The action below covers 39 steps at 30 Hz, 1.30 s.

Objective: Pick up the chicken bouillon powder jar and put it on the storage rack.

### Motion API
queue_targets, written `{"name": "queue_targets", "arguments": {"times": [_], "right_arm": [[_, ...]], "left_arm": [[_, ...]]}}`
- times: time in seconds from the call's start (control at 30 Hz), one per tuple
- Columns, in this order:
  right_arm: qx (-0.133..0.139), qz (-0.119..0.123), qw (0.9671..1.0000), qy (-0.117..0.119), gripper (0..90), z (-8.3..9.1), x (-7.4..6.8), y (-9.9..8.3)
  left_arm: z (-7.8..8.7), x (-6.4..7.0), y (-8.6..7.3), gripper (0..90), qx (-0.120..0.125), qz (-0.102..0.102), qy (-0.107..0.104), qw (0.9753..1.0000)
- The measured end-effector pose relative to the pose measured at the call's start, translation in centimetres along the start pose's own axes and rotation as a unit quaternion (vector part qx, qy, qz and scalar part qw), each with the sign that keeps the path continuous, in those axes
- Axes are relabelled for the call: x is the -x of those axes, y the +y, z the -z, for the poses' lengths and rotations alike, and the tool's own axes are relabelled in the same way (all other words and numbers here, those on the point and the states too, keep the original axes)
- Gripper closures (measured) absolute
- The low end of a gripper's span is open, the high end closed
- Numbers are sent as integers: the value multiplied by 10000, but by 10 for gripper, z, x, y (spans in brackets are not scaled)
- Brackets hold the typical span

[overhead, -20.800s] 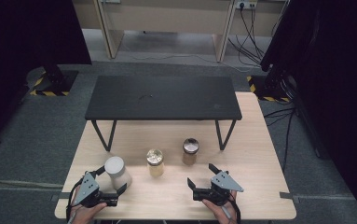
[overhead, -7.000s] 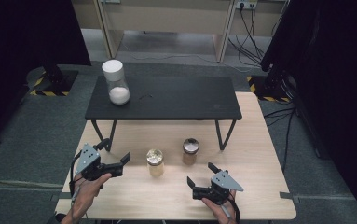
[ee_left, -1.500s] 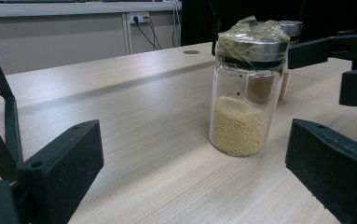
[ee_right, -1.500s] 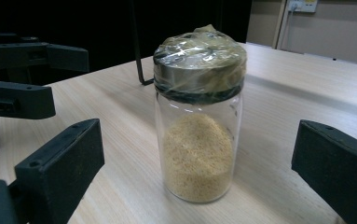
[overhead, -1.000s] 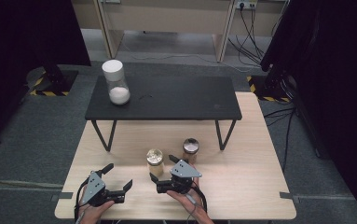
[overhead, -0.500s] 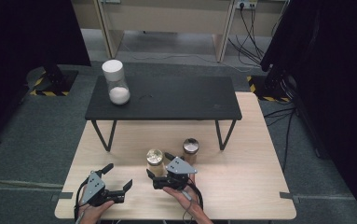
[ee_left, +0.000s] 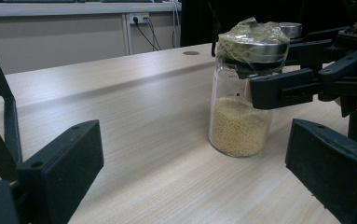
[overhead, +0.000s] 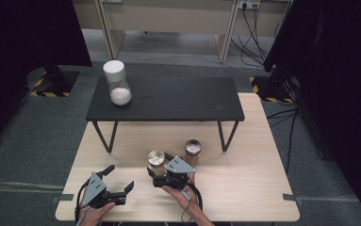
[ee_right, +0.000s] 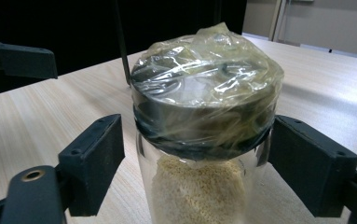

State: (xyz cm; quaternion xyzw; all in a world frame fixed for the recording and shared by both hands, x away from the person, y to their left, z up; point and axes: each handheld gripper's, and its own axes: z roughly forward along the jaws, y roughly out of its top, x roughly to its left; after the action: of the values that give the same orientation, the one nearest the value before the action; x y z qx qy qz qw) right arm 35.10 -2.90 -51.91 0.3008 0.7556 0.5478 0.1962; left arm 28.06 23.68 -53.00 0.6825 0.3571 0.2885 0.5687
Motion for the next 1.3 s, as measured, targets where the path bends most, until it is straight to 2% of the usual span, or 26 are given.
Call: {"name": "queue_targets", "arguments": {"times": [0.27,0.37,0.7,1.3], "right_arm": [[-123,20,9999,-31,275,-4,0,-1],[-109,-43,9999,-27,295,-5,1,-2],[-54,73,9999,-94,304,-2,-4,-1],[85,124,9997,209,305,17,-13,34]], "left_arm": [[0,0,0,37,0,0,0,10000],[0,0,0,37,-2,-1,2,10000],[0,0,0,37,-1,-5,-3,10000],[0,0,0,38,0,2,-4,10000]]}}
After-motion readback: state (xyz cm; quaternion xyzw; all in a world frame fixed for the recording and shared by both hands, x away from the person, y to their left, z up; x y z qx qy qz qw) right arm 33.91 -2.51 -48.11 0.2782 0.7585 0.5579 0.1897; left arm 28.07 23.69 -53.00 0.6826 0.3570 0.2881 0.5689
